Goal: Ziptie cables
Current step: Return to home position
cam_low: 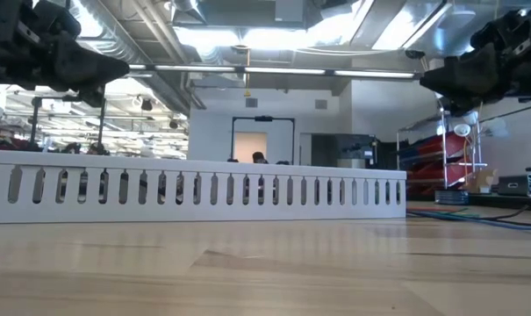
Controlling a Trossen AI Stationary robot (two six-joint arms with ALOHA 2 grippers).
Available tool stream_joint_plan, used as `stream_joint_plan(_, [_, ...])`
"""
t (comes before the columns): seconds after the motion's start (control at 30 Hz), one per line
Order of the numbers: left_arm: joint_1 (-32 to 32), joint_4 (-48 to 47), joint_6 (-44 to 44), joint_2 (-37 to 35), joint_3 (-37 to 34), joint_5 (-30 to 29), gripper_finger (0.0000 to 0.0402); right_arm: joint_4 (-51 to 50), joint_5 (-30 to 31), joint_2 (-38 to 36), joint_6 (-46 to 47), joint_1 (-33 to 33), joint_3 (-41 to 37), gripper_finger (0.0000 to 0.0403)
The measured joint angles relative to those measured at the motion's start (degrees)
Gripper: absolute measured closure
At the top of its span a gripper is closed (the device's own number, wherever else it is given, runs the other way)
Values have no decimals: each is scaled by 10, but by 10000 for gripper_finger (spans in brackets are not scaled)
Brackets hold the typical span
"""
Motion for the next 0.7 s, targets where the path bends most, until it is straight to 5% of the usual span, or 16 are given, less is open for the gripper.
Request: stream_joint_plan(0.7, [0, 0, 32, 1, 0, 0, 394, -14, 11, 0, 8, -1, 0, 347])
